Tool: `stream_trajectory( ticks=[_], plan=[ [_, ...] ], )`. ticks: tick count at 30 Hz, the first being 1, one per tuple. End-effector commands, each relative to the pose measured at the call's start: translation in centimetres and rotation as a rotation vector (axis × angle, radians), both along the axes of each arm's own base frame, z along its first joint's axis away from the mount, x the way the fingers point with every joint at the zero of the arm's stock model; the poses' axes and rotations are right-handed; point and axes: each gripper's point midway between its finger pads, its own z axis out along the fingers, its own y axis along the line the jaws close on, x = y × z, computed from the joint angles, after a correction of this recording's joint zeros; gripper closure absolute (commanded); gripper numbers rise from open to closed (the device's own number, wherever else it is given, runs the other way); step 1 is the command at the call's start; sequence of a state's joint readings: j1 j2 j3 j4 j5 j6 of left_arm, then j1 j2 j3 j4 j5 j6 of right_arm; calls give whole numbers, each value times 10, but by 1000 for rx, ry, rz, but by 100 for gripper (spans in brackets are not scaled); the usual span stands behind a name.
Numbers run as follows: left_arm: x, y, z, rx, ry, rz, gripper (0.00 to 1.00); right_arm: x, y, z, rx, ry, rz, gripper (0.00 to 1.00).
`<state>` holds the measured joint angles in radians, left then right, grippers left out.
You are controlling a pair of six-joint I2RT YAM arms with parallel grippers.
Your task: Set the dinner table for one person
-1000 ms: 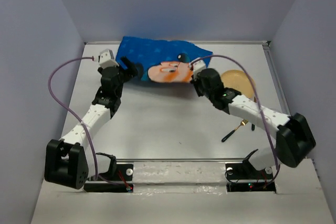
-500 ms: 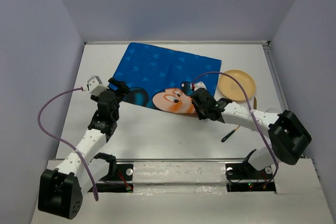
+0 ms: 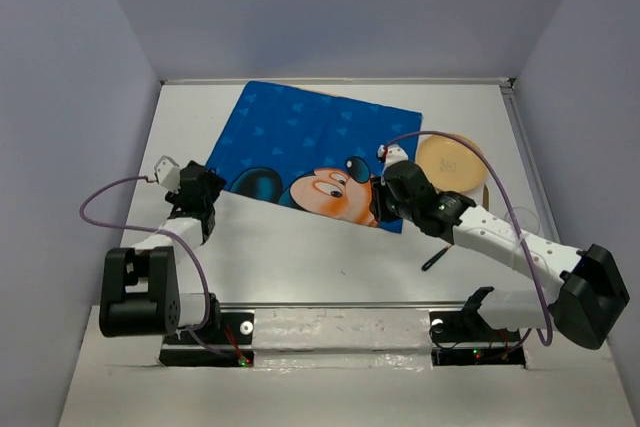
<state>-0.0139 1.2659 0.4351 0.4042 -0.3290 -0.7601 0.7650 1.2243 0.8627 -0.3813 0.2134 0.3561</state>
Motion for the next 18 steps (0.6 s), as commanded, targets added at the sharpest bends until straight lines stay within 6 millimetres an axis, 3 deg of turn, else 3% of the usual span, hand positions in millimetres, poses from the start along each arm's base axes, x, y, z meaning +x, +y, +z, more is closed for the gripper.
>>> stream_trajectory(
  ticks=[1, 3, 5, 6, 7, 12, 15, 16, 18],
  plan=[
    [36, 11, 20, -45, -82, 24, 33, -1, 36, 16, 204, -29, 92, 72],
    [43, 13, 16, -43, -68, 30, 34, -2, 38, 16, 220, -38, 109, 73],
    [52, 14, 0, -45, -21, 33, 34, -3, 40, 16, 225, -45, 126, 72],
    [56, 15, 5, -45, -30, 33, 35, -3, 41, 15, 226, -45, 130, 72],
    [58, 15, -6, -66, -2, 30, 35, -3, 41, 15, 225, -47, 129, 71],
    [65, 15, -19, -94, 41, 32, 49, -2, 38, 13, 224, -65, 120, 68],
    [63, 17, -24, -92, 54, 49, 65, 1, 35, 13, 209, -80, 111, 67],
    [62, 18, -26, -91, 62, 52, 75, 6, 31, 13, 191, -96, 89, 67],
    [58, 19, -29, -86, 78, 52, 77, 10, 24, 14, 160, -119, 68, 67]
  ],
)
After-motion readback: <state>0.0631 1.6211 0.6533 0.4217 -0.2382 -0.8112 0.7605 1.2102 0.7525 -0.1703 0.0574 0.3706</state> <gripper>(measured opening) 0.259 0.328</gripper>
